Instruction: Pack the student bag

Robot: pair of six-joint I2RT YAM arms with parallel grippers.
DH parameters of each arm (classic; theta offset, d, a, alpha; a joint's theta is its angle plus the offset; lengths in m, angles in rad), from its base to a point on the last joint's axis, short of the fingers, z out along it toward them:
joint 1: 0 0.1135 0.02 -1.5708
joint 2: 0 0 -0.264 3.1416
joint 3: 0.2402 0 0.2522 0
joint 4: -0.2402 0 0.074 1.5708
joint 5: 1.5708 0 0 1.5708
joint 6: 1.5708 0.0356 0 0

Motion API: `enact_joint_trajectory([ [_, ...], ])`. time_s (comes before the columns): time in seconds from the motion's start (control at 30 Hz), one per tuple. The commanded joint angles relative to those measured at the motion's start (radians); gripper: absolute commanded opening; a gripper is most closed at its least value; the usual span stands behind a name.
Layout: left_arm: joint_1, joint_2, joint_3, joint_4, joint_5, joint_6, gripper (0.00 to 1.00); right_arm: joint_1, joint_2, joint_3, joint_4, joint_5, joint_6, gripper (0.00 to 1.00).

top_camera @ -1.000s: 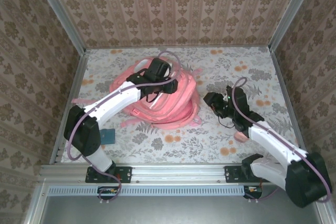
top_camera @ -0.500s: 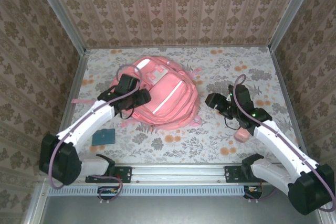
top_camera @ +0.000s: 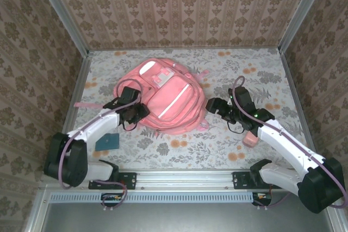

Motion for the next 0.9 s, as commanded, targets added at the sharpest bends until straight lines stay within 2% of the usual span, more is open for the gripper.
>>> enact_joint_trajectory([
  [0.0, 0.006, 0.059, 0.073, 0.077, 0.033, 0.044, 0.30, 0.005, -0.002, 0.017, -0.003, 0.006, -0.006, 0.84],
  [0.23, -0.023, 0.216, 0.225, 0.123, 0.087, 0.098, 0.24, 0.007, 0.008, 0.011, -0.006, 0.020, -0.009, 0.83],
  [0.43, -0.063, 0.309, 0.329, 0.135, 0.107, 0.098, 0.29, 0.016, 0.009, 0.017, -0.036, 0.049, -0.024, 0.83],
  [0.57, -0.064, 0.274, 0.315, 0.124, 0.097, 0.080, 0.39, 0.057, 0.011, 0.045, -0.085, 0.112, -0.059, 0.81],
  [0.67, -0.059, 0.205, 0.276, 0.077, 0.050, 0.060, 0.47, 0.127, 0.036, 0.084, -0.129, 0.195, -0.086, 0.79],
  [0.73, -0.058, 0.153, 0.224, 0.083, 0.034, 0.028, 0.49, 0.180, 0.064, 0.113, -0.149, 0.255, -0.095, 0.78],
  [0.87, -0.063, 0.063, 0.079, 0.174, 0.071, -0.079, 0.50, 0.287, 0.147, 0.182, -0.168, 0.345, -0.102, 0.76],
])
